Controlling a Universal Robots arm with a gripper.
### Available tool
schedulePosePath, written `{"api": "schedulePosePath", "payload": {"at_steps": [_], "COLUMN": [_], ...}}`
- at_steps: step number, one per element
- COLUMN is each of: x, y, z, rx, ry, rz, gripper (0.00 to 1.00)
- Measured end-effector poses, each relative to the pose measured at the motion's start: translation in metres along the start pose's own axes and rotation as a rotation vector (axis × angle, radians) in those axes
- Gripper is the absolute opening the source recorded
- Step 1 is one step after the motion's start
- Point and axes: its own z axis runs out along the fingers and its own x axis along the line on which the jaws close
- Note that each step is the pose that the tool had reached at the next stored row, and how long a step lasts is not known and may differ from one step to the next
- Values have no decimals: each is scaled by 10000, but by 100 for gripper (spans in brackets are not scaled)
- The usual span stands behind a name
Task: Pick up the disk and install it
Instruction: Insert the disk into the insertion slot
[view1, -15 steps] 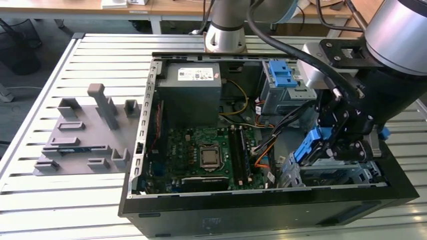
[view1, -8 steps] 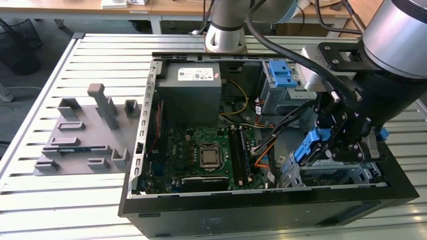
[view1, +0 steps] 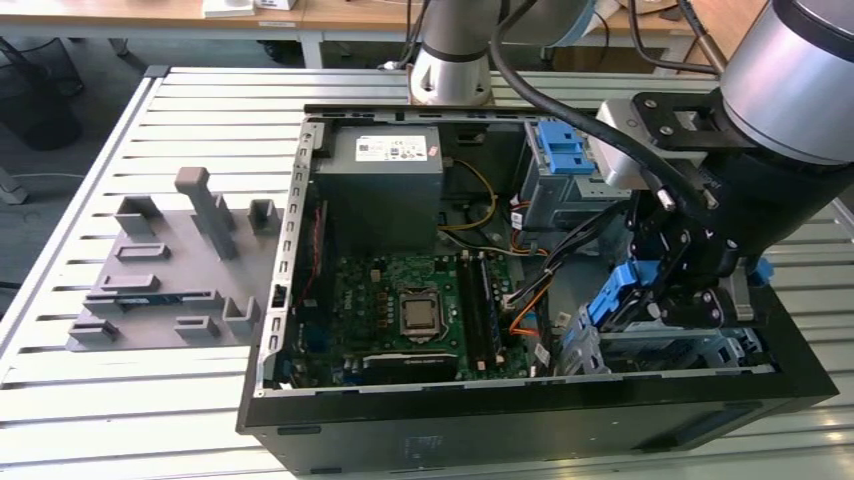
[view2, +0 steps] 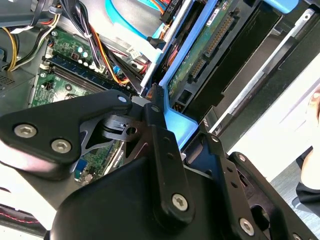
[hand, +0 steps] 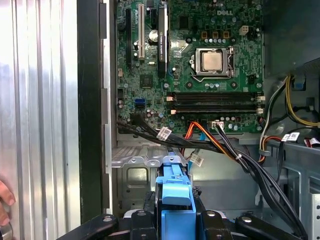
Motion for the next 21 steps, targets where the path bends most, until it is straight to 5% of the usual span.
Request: {"api": "schedulePosePath", "payload": {"at_steps": [21], "x": [1], "y": [0], "z": [40], "rx": [0], "ry": [0], "rz": [0], "gripper": [36]}}
